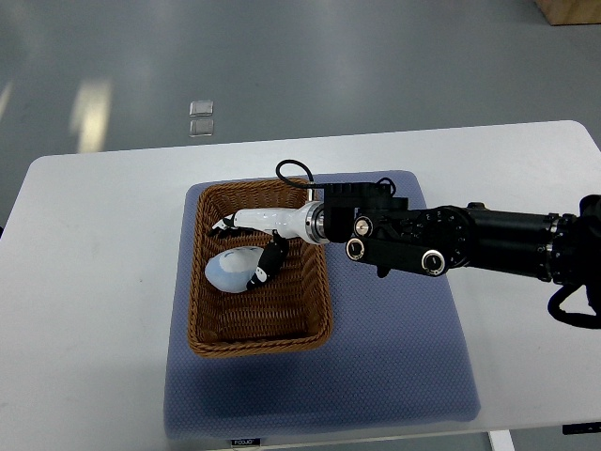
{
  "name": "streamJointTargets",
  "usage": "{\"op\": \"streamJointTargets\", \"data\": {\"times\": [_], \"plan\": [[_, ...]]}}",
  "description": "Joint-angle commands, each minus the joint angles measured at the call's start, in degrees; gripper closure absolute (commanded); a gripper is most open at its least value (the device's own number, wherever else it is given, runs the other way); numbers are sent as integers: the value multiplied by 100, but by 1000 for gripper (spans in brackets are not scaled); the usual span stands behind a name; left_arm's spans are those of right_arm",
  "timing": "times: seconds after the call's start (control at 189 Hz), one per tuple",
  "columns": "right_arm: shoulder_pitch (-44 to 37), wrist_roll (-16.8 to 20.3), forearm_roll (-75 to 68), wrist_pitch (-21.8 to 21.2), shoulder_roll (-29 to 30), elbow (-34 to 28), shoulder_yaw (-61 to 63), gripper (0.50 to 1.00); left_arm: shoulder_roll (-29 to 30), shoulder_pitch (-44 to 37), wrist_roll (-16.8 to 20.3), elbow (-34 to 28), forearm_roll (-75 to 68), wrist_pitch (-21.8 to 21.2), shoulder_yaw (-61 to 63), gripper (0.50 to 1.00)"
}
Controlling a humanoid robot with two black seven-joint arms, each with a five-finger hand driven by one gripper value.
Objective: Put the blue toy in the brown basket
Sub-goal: 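Open the right hand to release the toy and lift away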
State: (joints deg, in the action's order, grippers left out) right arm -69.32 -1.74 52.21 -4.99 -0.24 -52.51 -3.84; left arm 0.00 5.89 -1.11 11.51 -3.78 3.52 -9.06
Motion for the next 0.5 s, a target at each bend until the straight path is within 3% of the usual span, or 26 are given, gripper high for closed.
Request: {"op": "streamJointTargets", "data": {"times": [0.0, 0.133, 0.313, 0.493], "plan": [[-398, -2, -141, -116, -239, -40, 410, 603, 0, 0, -3, -17, 0, 0, -16, 500], [-811, -2, -861, -722, -784, -102, 1025, 603, 0, 0, -3, -26, 0, 0, -25, 500], [-846, -2, -1811, -925, -1391, -111, 1931, 599, 0, 0, -3, -26, 0, 0, -8, 500], [331, -2, -2901, -916, -1716, -84, 3591, 597, 0, 0, -3, 9, 0, 0, 1, 500]]}}
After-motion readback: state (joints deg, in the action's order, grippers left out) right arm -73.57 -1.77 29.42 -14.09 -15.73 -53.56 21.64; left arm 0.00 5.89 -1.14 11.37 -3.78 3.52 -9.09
